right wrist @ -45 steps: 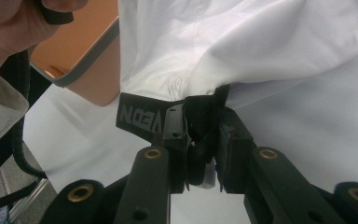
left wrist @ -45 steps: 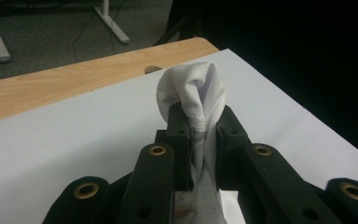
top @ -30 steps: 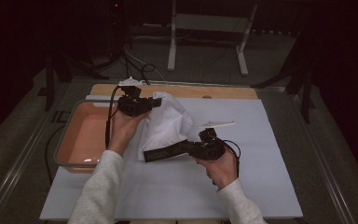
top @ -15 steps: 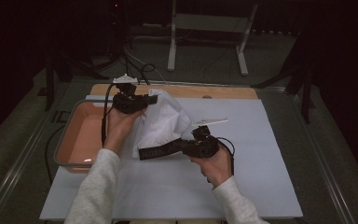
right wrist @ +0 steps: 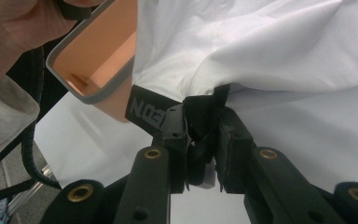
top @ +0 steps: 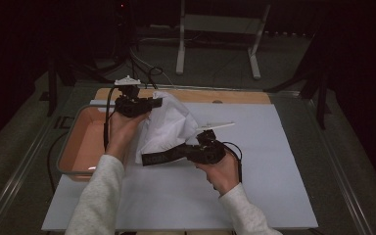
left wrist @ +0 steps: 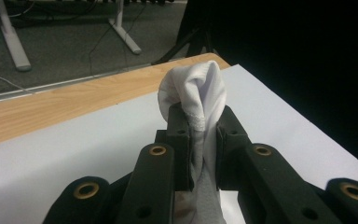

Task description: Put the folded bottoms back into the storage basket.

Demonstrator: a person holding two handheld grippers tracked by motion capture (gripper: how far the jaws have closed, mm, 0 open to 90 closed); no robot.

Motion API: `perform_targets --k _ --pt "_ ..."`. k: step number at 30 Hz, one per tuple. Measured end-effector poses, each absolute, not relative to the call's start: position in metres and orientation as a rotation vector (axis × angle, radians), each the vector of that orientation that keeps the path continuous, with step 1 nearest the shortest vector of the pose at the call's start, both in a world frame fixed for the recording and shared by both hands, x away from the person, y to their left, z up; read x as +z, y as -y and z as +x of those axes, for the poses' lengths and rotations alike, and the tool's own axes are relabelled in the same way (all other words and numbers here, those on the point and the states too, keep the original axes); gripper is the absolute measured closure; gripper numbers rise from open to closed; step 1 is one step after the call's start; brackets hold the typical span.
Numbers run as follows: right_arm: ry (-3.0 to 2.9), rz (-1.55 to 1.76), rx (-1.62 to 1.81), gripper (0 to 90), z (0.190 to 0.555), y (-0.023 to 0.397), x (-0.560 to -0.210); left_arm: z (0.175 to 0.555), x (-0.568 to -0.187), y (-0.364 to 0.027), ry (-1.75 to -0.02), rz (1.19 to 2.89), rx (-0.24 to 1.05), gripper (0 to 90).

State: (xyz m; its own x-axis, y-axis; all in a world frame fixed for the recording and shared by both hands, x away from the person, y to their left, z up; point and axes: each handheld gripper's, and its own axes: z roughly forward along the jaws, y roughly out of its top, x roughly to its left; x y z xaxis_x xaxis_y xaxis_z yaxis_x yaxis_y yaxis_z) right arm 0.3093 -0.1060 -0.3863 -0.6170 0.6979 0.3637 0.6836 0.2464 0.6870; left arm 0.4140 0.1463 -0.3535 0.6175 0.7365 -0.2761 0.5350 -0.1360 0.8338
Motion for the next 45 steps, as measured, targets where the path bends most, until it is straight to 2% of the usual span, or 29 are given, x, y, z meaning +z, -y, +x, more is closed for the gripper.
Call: perform_targets --k 45 --pt "-2.515 1.284 1.401 76.8 0.317 0.061 -0.372 0.421 -0.339 -0.192 -1.095 1.75 0.299 80.2"
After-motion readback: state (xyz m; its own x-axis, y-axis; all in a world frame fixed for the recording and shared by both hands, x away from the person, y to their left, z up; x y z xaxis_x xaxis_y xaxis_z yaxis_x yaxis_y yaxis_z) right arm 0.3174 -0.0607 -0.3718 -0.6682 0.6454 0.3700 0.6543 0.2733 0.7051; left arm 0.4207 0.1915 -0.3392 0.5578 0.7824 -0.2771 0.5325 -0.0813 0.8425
